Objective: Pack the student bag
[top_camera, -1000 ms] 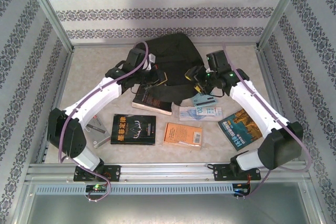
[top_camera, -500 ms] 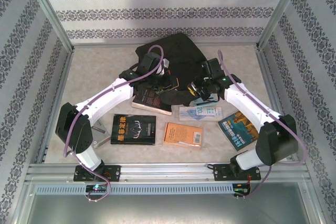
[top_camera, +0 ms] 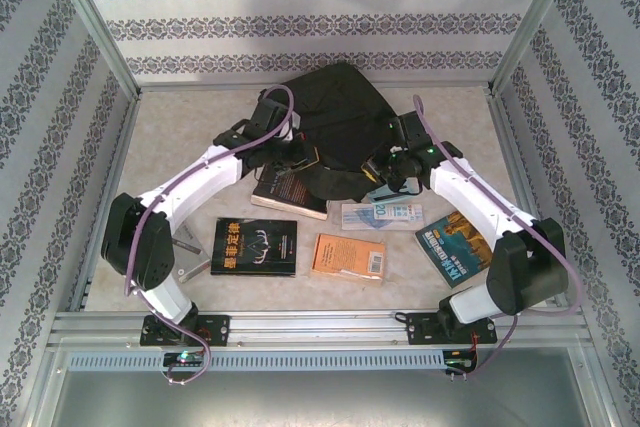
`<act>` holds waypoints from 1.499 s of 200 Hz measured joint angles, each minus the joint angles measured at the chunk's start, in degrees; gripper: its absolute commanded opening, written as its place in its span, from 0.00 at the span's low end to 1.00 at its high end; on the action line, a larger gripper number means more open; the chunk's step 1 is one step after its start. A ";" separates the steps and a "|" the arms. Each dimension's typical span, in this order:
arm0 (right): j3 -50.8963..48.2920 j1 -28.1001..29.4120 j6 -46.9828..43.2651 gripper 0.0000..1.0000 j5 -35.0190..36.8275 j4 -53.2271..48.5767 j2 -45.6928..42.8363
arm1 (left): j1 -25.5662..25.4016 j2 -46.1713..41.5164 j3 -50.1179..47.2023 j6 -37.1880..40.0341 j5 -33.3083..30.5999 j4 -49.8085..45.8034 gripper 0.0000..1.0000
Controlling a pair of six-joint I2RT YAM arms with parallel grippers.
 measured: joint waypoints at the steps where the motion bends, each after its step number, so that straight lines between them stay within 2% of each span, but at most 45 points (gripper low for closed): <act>1: 0.00 -0.02 -0.04 0.00 -0.04 -0.02 0.00 | 0.13 0.00 -0.02 0.02 0.11 0.00 0.00; 87: 3.61 -0.09 -6.14 0.00 -4.13 1.68 2.36 | 7.06 0.98 -0.33 0.33 6.01 1.97 0.00; 143: 5.49 -0.09 -7.39 0.00 -2.40 0.20 2.69 | 7.43 -0.20 -0.98 0.76 7.32 2.54 0.00; 187: 8.87 0.07 -8.74 0.00 -1.97 -0.87 5.05 | 7.45 -3.08 -0.74 2.43 5.90 2.25 0.00; 213: 11.10 1.62 -12.24 0.00 1.16 -2.64 6.40 | 7.52 -1.81 1.92 2.86 5.29 0.37 0.00; 262: 14.67 5.35 -20.65 0.00 8.48 -5.53 6.58 | 8.26 5.07 13.31 5.86 3.37 -6.60 0.00; 300: 15.13 6.47 -25.79 0.00 10.08 -6.75 6.58 | 8.35 8.07 16.48 8.07 2.40 -10.14 0.00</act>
